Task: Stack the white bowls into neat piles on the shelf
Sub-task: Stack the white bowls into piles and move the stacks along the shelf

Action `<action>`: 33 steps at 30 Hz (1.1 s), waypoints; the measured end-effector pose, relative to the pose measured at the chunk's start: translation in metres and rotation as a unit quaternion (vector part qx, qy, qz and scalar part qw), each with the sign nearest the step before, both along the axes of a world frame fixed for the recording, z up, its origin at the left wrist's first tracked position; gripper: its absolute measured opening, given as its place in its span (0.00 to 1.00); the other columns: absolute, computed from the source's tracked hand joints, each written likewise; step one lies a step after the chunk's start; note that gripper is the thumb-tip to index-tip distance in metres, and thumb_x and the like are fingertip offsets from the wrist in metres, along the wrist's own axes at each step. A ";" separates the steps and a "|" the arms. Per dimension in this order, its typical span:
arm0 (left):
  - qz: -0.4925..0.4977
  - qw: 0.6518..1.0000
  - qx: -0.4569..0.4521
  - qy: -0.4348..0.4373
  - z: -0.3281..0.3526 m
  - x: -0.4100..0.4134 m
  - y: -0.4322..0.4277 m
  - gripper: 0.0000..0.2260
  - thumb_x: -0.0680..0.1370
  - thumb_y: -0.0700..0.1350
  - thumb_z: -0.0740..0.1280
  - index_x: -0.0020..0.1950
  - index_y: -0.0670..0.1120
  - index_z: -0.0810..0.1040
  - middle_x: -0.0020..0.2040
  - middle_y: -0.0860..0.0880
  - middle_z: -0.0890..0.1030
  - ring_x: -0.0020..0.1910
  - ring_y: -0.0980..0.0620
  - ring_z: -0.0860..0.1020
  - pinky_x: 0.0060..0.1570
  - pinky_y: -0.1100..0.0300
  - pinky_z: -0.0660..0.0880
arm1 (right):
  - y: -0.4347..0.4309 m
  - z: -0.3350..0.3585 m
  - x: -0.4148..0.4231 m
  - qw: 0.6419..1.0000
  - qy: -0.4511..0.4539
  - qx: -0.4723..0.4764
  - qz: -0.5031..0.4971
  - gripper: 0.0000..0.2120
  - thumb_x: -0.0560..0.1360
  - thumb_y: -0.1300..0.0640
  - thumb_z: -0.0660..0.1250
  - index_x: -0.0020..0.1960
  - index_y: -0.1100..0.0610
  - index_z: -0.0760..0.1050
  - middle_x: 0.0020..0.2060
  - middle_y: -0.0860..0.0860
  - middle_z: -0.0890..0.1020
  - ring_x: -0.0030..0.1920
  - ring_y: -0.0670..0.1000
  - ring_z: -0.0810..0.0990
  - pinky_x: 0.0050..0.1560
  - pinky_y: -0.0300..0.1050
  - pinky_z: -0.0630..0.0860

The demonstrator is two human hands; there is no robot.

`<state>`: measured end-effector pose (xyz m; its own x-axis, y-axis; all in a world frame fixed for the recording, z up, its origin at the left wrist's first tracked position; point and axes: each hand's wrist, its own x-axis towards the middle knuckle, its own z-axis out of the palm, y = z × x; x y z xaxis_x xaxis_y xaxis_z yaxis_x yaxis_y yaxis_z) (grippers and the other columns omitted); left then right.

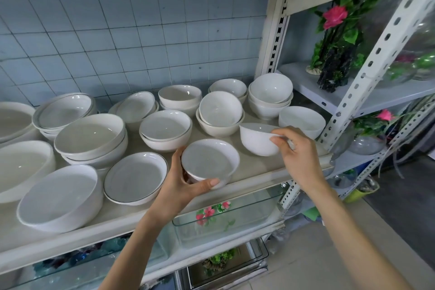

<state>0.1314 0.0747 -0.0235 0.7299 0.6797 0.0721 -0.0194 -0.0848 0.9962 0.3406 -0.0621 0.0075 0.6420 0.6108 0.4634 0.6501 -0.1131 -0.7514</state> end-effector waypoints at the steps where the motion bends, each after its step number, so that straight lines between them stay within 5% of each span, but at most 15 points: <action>1: 0.000 1.000 -0.001 -0.001 0.000 0.000 0.000 0.42 0.58 0.47 0.79 0.68 0.46 0.63 0.58 0.52 0.75 0.56 0.62 0.77 0.53 0.64 0.76 | 0.001 0.003 -0.001 1.000 -0.001 0.013 0.001 0.05 0.74 0.66 0.67 0.47 0.58 0.79 0.41 0.45 0.78 0.47 0.51 0.76 0.47 0.25 0.67; 6: -0.001 1.000 -0.004 -0.003 0.001 0.001 -0.001 0.39 0.61 0.40 0.77 0.67 0.46 0.64 0.59 0.51 0.75 0.57 0.60 0.77 0.53 0.63 0.76 | 0.003 0.015 -0.015 0.996 0.014 0.079 0.034 0.05 0.72 0.56 0.65 0.44 0.45 0.75 0.42 0.41 0.78 0.47 0.44 0.77 0.49 0.31 0.70; 16: -0.009 1.000 0.012 -0.006 0.005 0.000 0.000 0.38 0.61 0.42 0.79 0.66 0.53 0.66 0.61 0.54 0.76 0.60 0.59 0.76 0.57 0.63 0.74 | 0.024 0.007 -0.065 0.979 -0.096 0.094 0.156 0.04 0.71 0.60 0.66 0.43 0.52 0.77 0.42 0.30 0.76 0.44 0.41 0.76 0.48 0.28 0.70; 21: -0.009 1.000 0.016 -0.006 0.003 -0.001 0.000 0.41 0.59 0.48 0.80 0.68 0.53 0.65 0.62 0.54 0.77 0.62 0.58 0.75 0.60 0.63 0.73 | 0.026 -0.007 -0.068 0.976 -0.130 0.077 0.154 0.08 0.72 0.60 0.64 0.40 0.62 0.80 0.41 0.43 0.76 0.43 0.44 0.74 0.46 0.27 0.69; 33: -0.009 1.000 0.027 -0.013 0.000 0.001 0.000 0.37 0.63 0.40 0.80 0.67 0.51 0.66 0.62 0.52 0.77 0.62 0.57 0.75 0.57 0.67 0.72 | 0.030 -0.026 -0.062 0.971 -0.135 0.051 0.189 0.05 0.74 0.60 0.65 0.43 0.59 0.79 0.37 0.49 0.80 0.44 0.42 0.75 0.44 0.34 0.72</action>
